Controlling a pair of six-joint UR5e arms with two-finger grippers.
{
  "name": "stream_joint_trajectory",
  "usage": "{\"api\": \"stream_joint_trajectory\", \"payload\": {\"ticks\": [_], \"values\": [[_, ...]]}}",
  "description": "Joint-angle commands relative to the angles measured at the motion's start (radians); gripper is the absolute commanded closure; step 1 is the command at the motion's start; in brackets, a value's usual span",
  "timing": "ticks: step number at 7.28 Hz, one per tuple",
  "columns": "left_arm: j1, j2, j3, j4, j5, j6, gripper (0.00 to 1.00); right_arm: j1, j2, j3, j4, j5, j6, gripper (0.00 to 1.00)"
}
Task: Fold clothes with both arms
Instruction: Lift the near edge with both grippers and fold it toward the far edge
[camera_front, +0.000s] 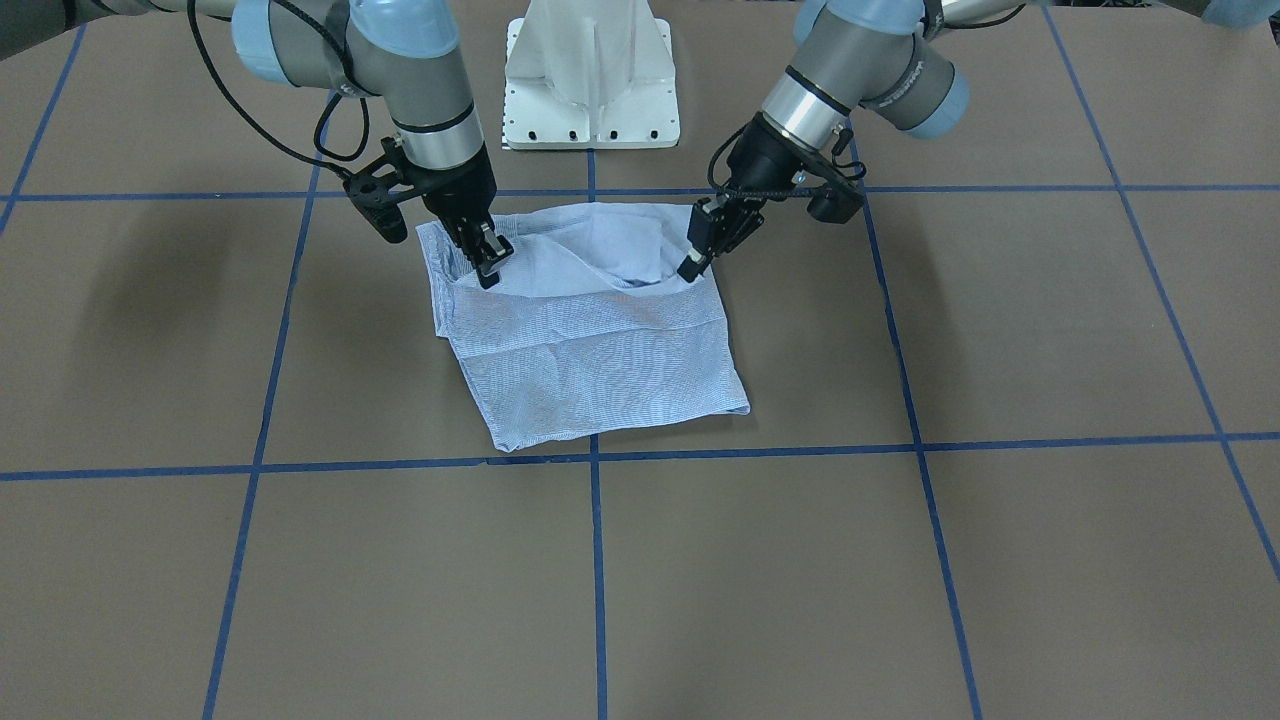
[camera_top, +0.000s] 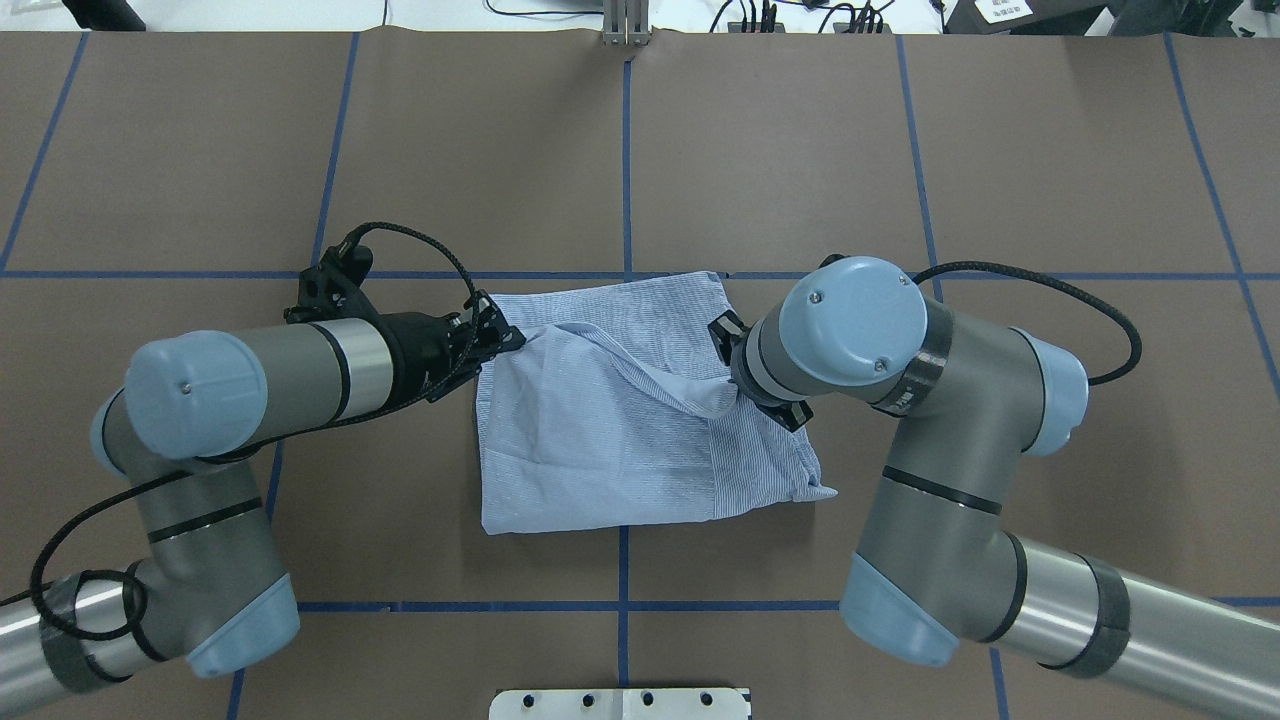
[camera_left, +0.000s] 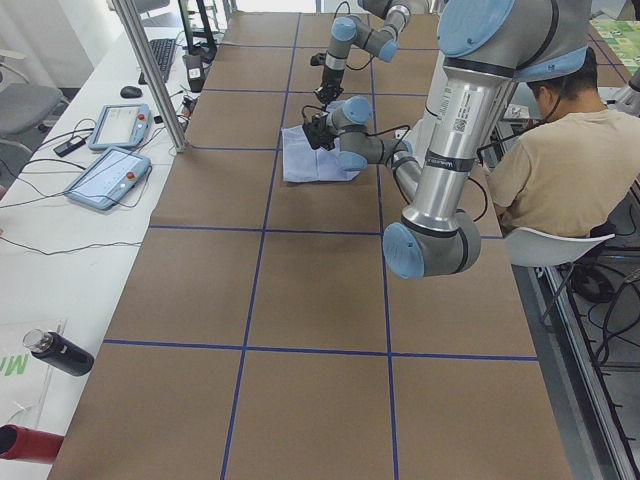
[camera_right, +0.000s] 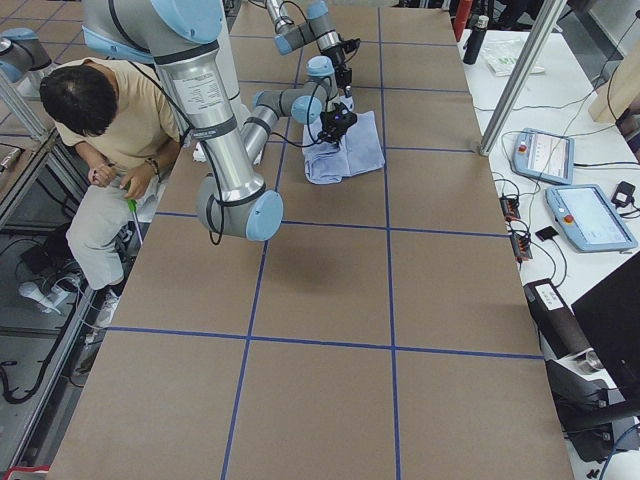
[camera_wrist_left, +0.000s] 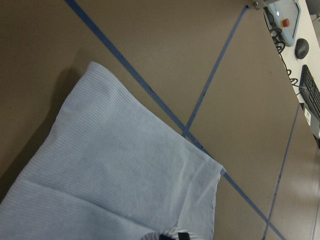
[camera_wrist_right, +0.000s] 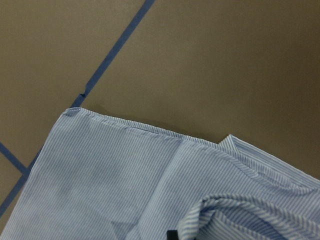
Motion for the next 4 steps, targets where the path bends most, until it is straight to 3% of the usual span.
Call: {"api": "stream_joint_trajectory", "payload": {"ticks": [1, 2, 3, 4], "values": [[-0.043, -0.036, 0.111, -0.009, 0.000, 0.026, 1.00, 0.029, 0.125, -0.196, 0.019, 0.021, -0.049, 1.00], [-0.045, -0.034, 0.126, -0.010, 0.001, 0.037, 1.00, 0.030, 0.164, -0.296, 0.099, 0.021, -0.048, 1.00], [-0.046, -0.034, 0.134, -0.011, 0.003, 0.037, 1.00, 0.055, 0.166, -0.350, 0.176, 0.024, -0.072, 1.00], [-0.058, -0.036, 0.151, -0.012, 0.003, 0.038, 1.00, 0.090, 0.167, -0.359, 0.182, 0.053, -0.109, 1.00]]}}
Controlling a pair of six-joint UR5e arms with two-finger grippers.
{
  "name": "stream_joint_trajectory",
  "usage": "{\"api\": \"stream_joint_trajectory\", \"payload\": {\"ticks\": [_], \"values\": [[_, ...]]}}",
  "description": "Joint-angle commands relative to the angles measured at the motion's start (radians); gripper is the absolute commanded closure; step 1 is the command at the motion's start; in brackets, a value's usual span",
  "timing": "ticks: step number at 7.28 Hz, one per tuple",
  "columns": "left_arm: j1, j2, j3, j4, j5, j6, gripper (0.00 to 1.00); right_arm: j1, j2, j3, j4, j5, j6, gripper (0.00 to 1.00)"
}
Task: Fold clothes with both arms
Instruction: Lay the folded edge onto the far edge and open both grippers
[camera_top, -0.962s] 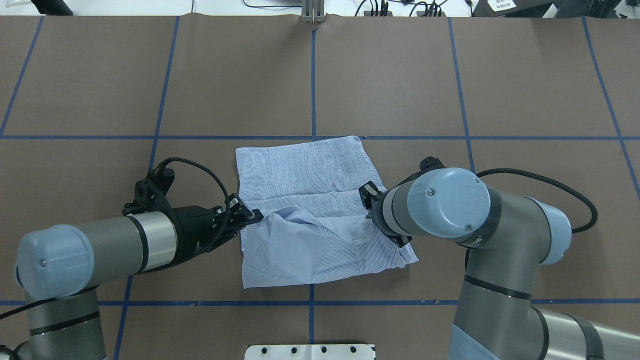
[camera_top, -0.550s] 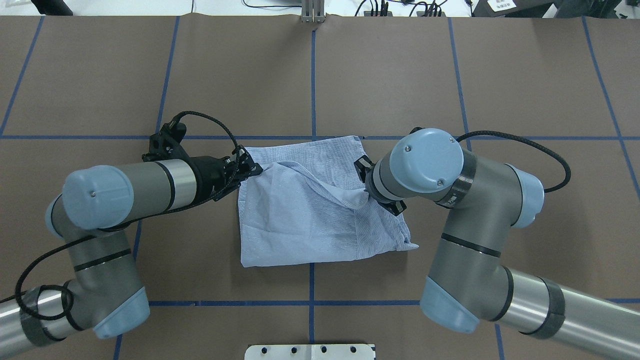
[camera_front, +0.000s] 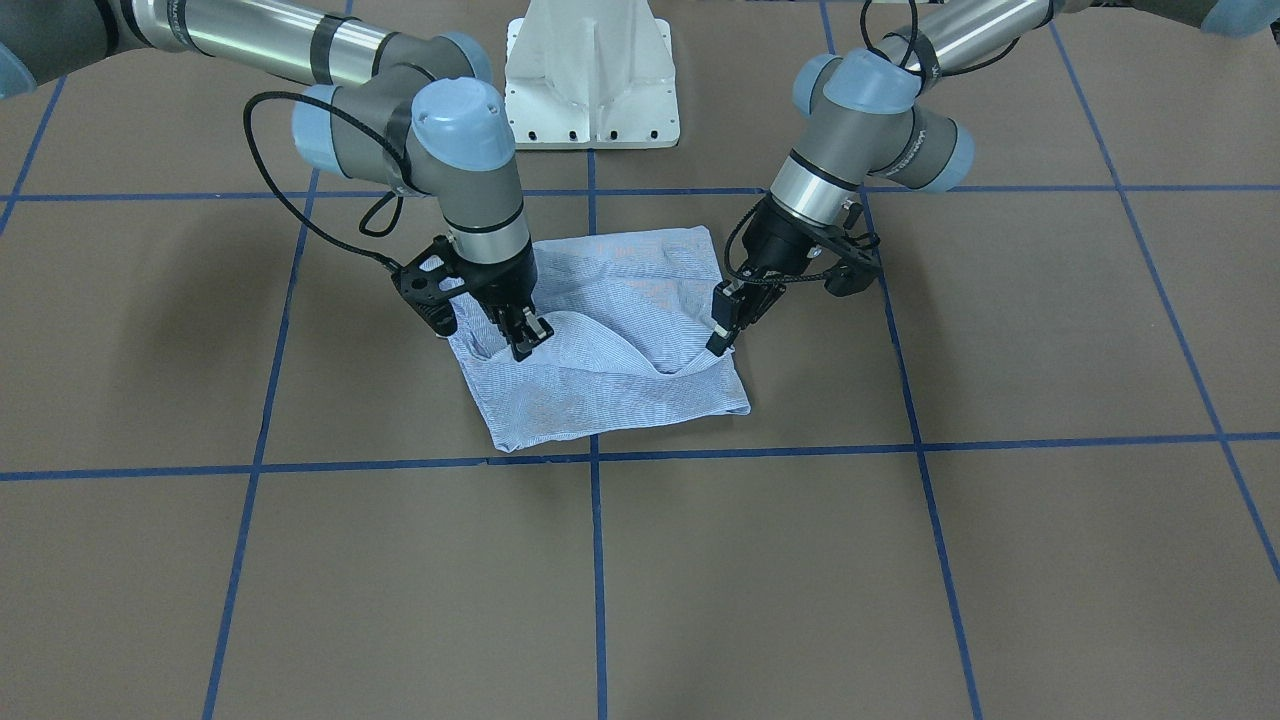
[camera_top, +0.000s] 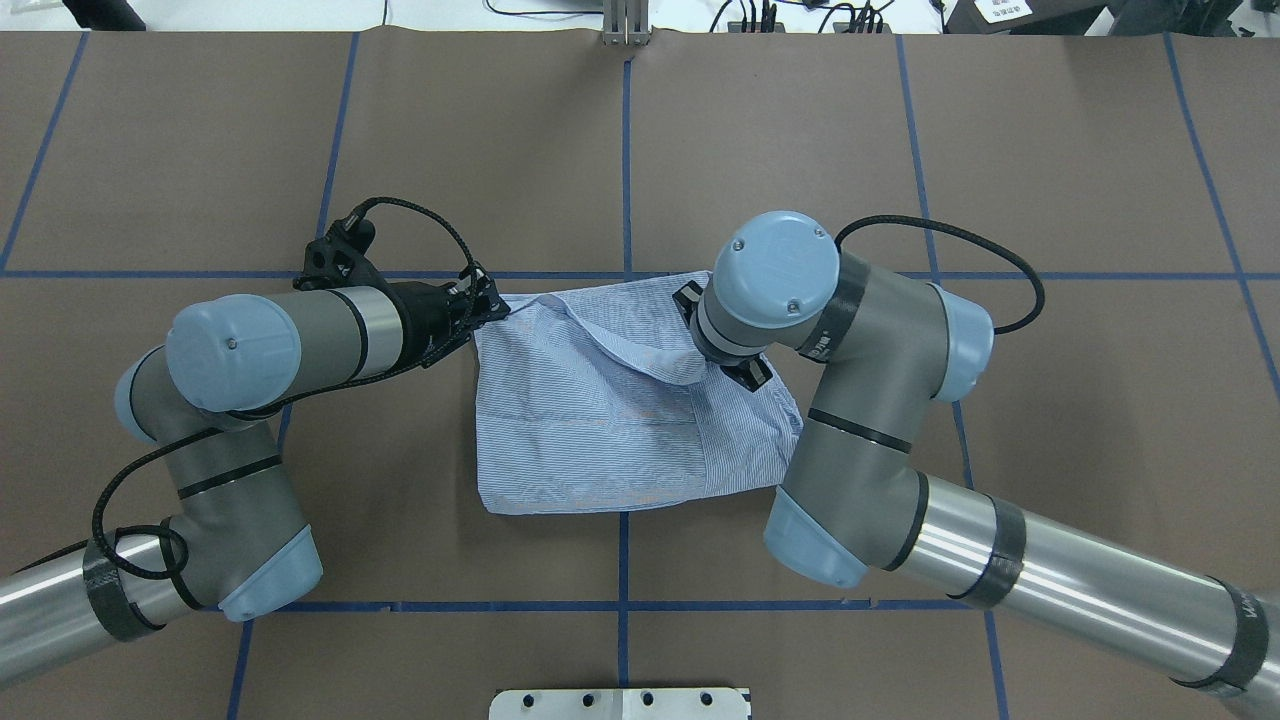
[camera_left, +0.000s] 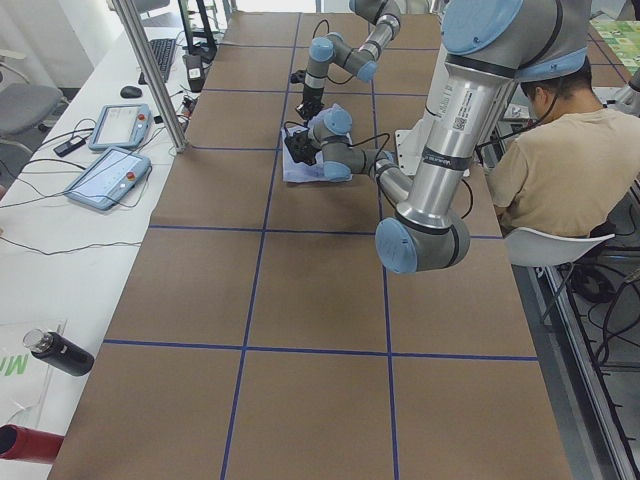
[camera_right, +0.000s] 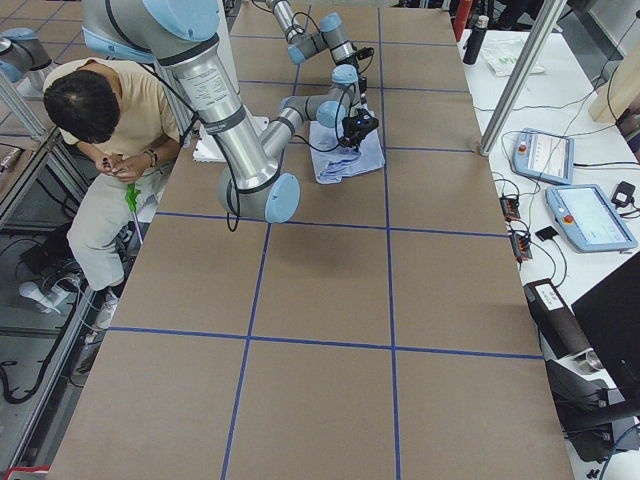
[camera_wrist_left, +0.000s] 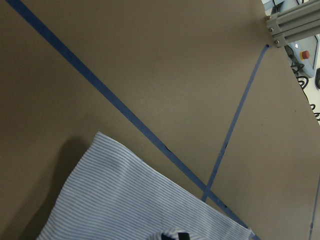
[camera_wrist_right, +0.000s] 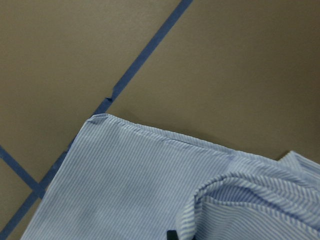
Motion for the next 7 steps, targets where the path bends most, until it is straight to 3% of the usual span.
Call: {"api": "stream_joint_trajectory", "payload": {"ticks": [1, 3, 4, 5, 7], "values": [[-0.026, -0.003, 0.042, -0.027, 0.001, 0.004, 1.00, 0.063, 0.016, -0.046, 0.040, 0.057, -0.060, 1.00], [-0.043, -0.052, 0.151, -0.087, 0.004, 0.007, 1.00, 0.077, 0.065, -0.119, 0.043, 0.061, -0.091, 0.96], [-0.052, -0.067, 0.193, -0.113, 0.005, 0.008, 0.60, 0.088, 0.098, -0.155, 0.043, 0.059, -0.108, 0.01], [-0.060, -0.069, 0.211, -0.132, 0.005, 0.078, 0.40, 0.093, 0.115, -0.179, 0.045, 0.061, -0.119, 0.00], [-0.120, -0.071, 0.210, -0.137, -0.005, 0.116, 0.33, 0.157, 0.151, -0.189, 0.043, 0.114, -0.171, 0.00]]}}
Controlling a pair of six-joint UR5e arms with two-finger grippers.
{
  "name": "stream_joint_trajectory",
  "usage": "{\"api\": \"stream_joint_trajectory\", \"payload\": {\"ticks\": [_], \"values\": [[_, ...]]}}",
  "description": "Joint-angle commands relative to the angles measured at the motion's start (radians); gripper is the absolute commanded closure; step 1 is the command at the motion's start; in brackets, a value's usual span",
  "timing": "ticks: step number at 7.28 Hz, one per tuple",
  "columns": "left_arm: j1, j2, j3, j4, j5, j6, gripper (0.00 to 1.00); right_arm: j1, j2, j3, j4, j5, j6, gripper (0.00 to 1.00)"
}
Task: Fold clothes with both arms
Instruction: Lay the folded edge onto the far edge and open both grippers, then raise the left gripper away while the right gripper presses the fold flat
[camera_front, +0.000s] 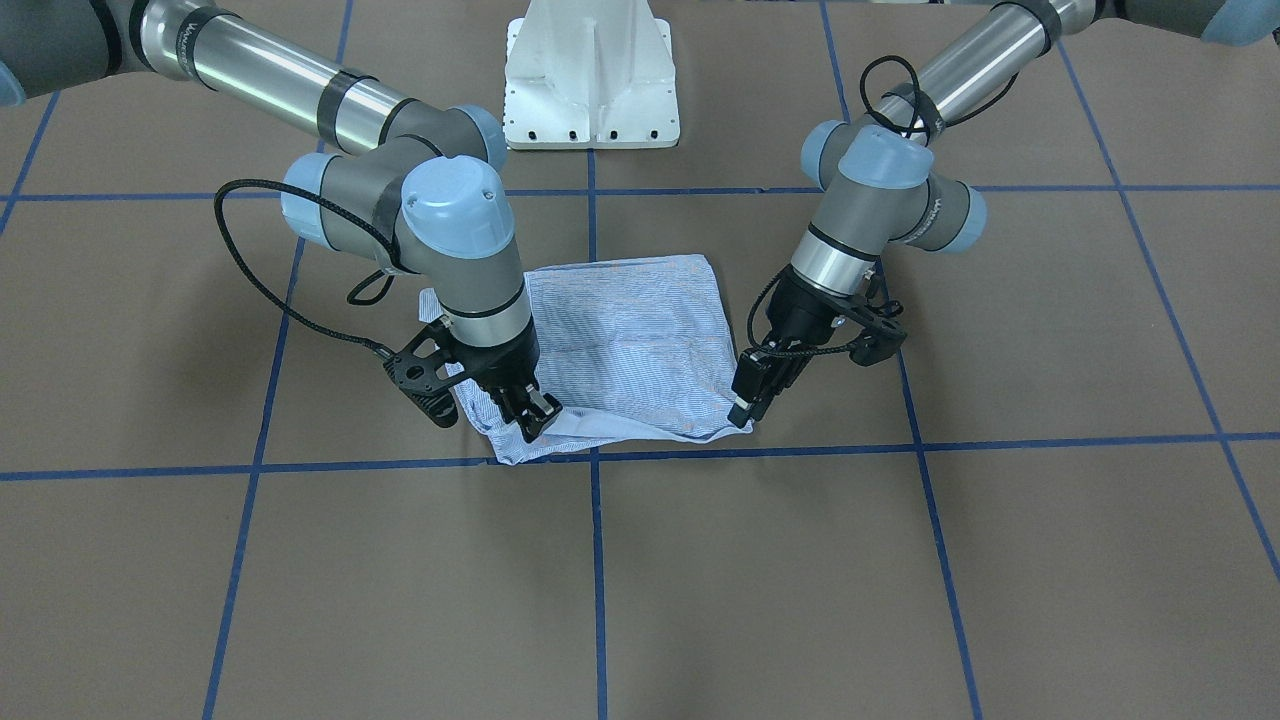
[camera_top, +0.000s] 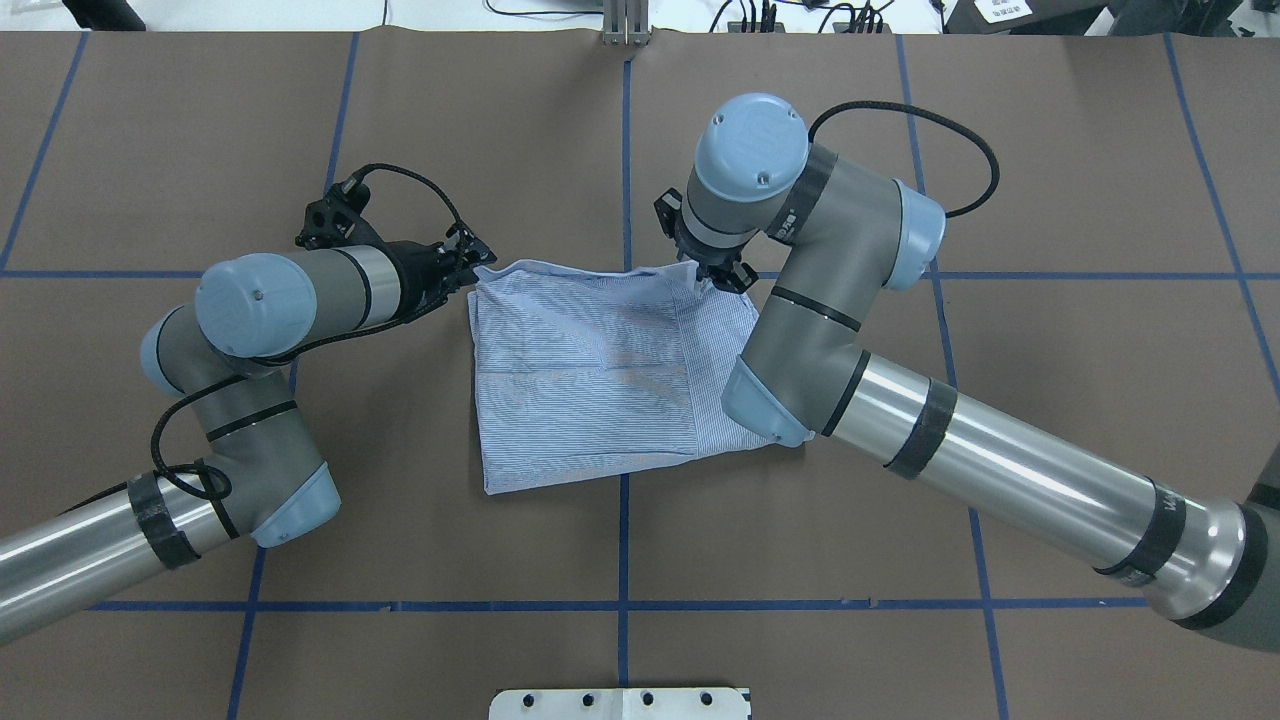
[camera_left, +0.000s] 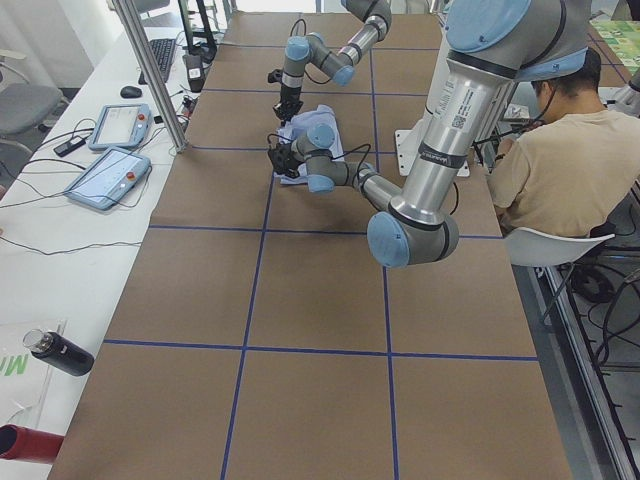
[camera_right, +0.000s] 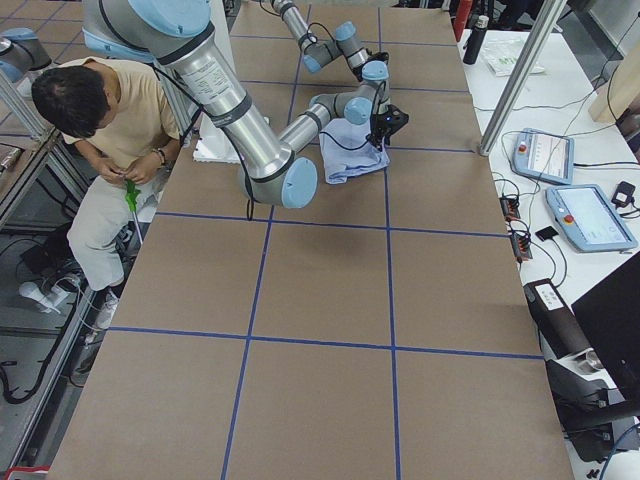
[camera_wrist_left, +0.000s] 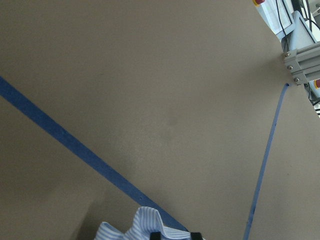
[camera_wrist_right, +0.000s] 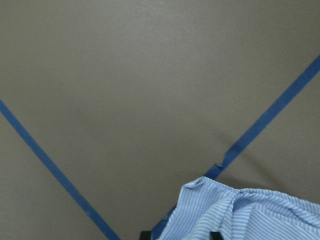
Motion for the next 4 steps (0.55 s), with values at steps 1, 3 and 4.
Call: {"api": "stream_joint_trajectory", "payload": {"ticks": [1, 3, 4], "values": [[-0.047, 0.000, -0.001, -0.005, -0.022, 0.026, 0.33, 0.043, 0.032, -0.007, -0.001, 0.039, -0.042, 0.00], [-0.095, 0.001, -0.019, -0.003, -0.128, 0.084, 0.33, -0.025, 0.025, -0.013, -0.001, 0.015, -0.045, 0.00], [-0.110, 0.001, -0.025, 0.000, -0.140, 0.085, 0.33, -0.047, 0.022, -0.015, -0.002, 0.009, -0.041, 0.03]]}}
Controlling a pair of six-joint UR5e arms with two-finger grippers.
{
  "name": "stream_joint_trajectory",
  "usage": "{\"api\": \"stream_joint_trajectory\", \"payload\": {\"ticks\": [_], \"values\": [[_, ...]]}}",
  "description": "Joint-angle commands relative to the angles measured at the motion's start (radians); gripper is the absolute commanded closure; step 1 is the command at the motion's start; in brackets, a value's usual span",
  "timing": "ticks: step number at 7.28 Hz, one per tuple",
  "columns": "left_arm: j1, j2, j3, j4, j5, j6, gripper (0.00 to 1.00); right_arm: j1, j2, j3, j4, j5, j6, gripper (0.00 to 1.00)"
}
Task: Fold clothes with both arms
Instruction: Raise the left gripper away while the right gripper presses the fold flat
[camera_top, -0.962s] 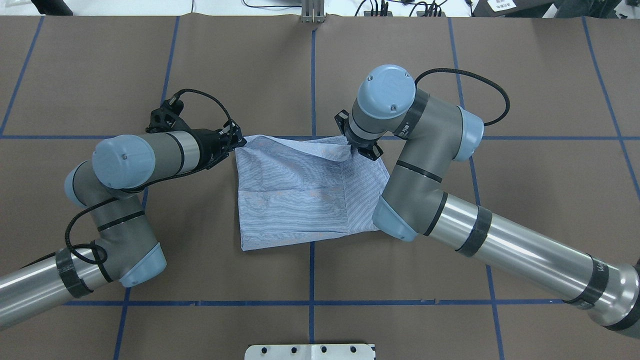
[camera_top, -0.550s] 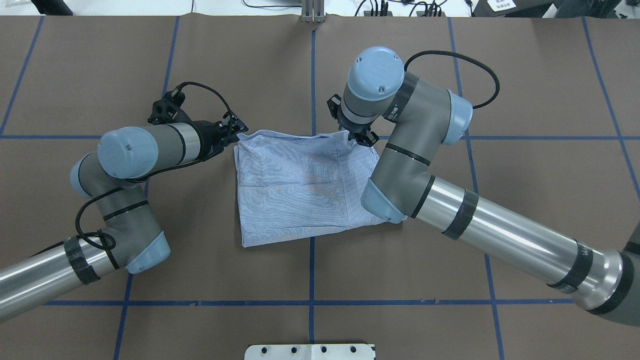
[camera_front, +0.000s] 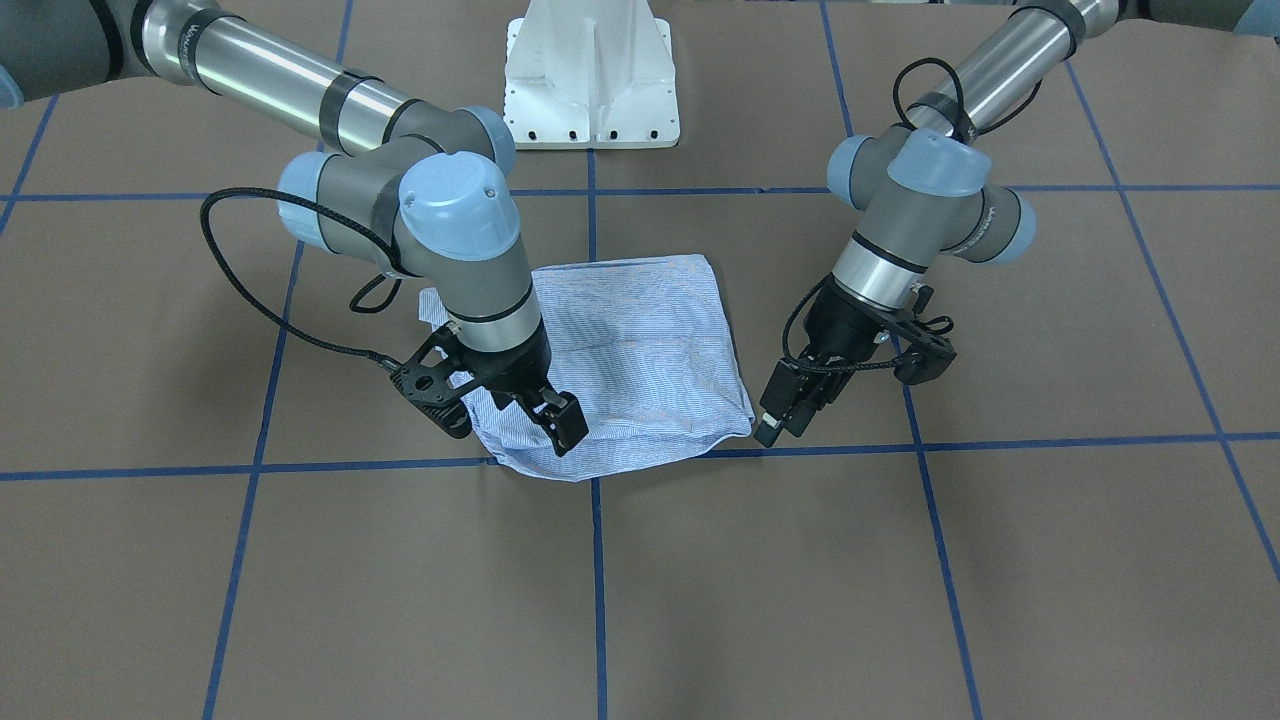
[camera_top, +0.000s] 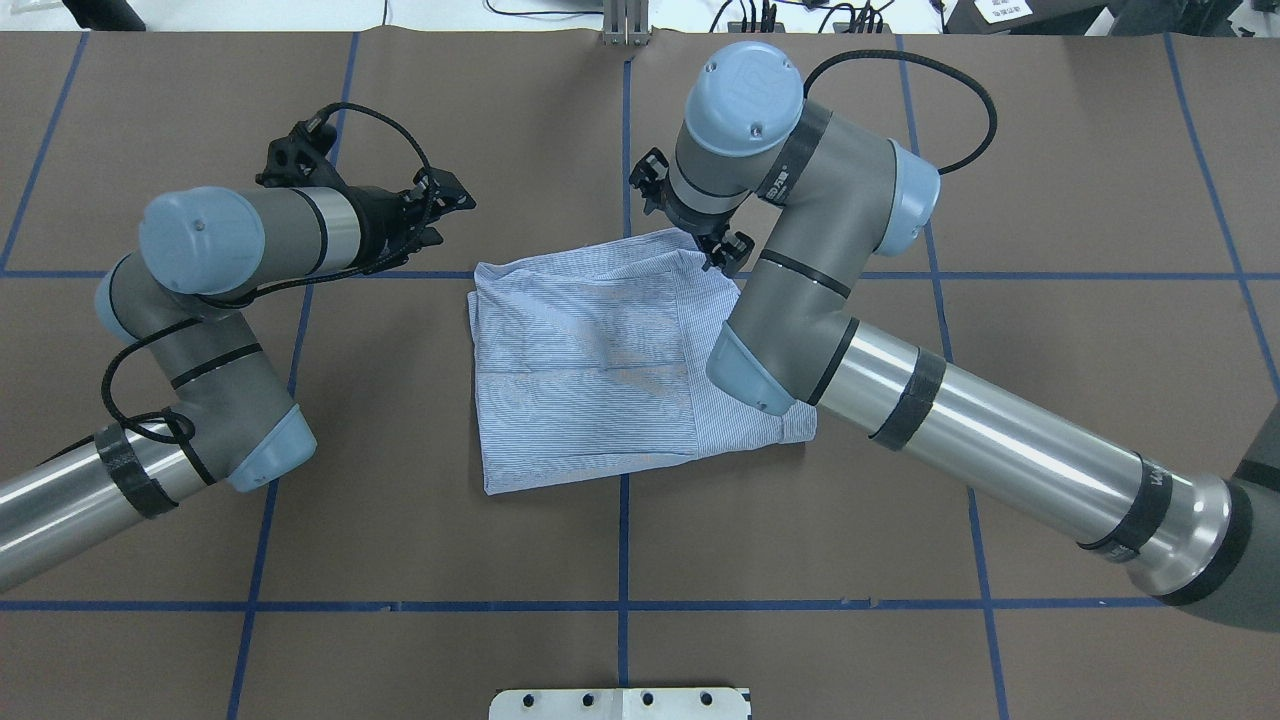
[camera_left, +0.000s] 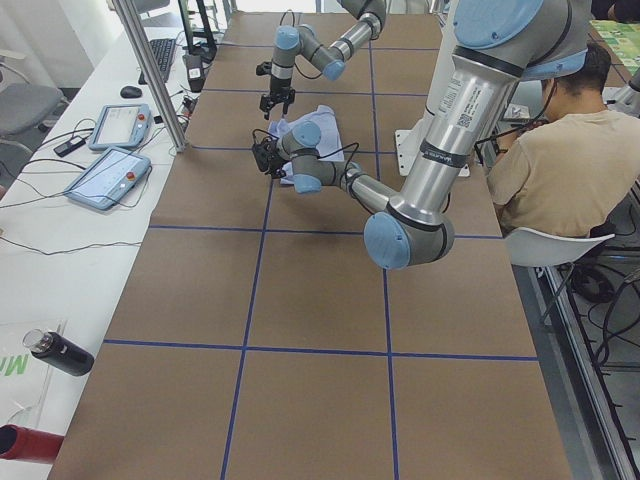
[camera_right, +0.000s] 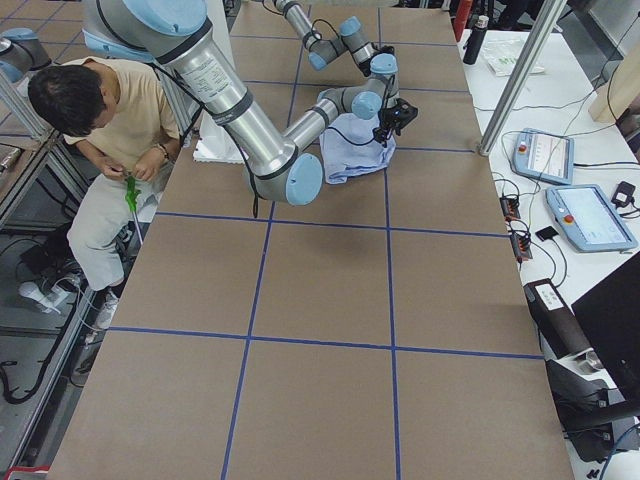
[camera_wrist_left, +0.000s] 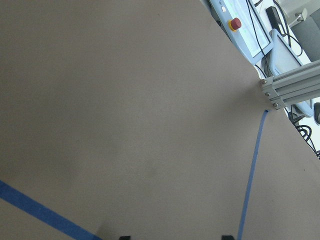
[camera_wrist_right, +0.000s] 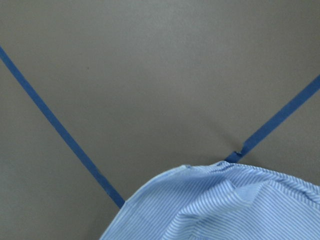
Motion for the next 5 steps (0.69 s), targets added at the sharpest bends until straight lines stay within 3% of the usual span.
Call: {"api": "stream_joint_trajectory", "payload": {"ticks": [1, 2, 4, 5], "values": [[-0.045, 0.004, -0.013, 0.006, -0.073, 0.043, 0.33, -0.058, -0.017, -0.003, 0.000, -0.025, 0.017, 0.77], [-0.066, 0.011, -0.035, 0.011, -0.090, 0.068, 0.33, -0.087, -0.030, -0.003, 0.002, -0.060, 0.007, 1.00], [-0.091, 0.019, -0.036, 0.011, -0.113, 0.074, 0.33, -0.077, -0.021, -0.072, 0.047, -0.093, -0.053, 1.00], [-0.091, 0.034, -0.041, 0.009, -0.112, 0.082, 0.33, -0.042, 0.015, -0.197, 0.171, -0.088, -0.056, 1.00]]}}
